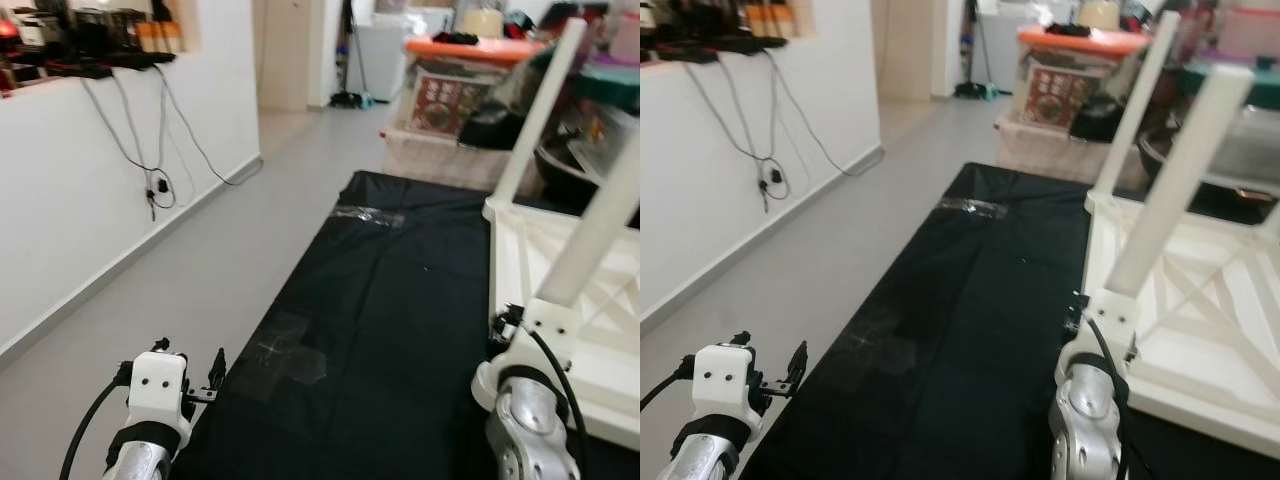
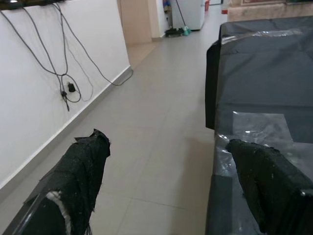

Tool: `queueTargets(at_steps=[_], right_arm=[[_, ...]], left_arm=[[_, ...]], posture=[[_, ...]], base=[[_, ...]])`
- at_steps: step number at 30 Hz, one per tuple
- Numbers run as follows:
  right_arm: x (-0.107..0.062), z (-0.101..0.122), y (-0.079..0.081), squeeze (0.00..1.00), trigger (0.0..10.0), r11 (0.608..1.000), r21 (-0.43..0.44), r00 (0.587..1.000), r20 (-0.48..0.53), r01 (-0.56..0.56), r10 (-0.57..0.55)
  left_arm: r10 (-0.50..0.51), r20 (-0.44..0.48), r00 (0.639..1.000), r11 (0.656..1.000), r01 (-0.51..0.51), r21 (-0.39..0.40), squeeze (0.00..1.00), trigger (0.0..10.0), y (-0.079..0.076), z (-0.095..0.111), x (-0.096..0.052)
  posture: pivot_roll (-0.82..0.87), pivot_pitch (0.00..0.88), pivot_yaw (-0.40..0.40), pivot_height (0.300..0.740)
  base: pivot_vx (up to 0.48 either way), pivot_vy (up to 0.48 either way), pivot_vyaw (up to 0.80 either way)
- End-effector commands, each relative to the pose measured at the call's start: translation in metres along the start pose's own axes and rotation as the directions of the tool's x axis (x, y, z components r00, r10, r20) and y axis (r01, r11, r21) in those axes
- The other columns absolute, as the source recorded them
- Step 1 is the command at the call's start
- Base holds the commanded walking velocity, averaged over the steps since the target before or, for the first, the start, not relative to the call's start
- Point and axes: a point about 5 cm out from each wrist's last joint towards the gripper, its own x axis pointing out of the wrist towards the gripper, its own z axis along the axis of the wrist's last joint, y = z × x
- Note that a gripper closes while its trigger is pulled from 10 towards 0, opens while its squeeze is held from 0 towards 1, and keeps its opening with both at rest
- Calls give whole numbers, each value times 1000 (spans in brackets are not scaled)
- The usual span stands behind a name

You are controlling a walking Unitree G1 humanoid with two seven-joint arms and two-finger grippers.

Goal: Building children table

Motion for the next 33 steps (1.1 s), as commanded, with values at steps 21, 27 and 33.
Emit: queueTargets(at_steps=[21, 27, 33], right_arm=[[-43, 1, 49, 0, 2118, 221, -18, 219, 64, -975, 974], [6, -25, 35, 0, 0, 710, -55, 712, -46, -702, 701], [31, -61, -35, 0, 0, 995, -73, 969, -232, 68, -83]], left_arm=[[2, 16, 1000, 1000, -2, -4, 0, 10000, -11, 15, 0], [4, 11, 1000, 1000, -4, -5, 0, 10000, -10, 16, 1], [-1, -1, 1000, 1000, 1, -6, 0, 10000, -12, 16, -2]], posture=[[166, 0, -78, 740], [145, 0, -64, 740], [142, 0, -61, 740]], base=[[0, 0, 0], [0, 0, 0], [0, 0, 0]])
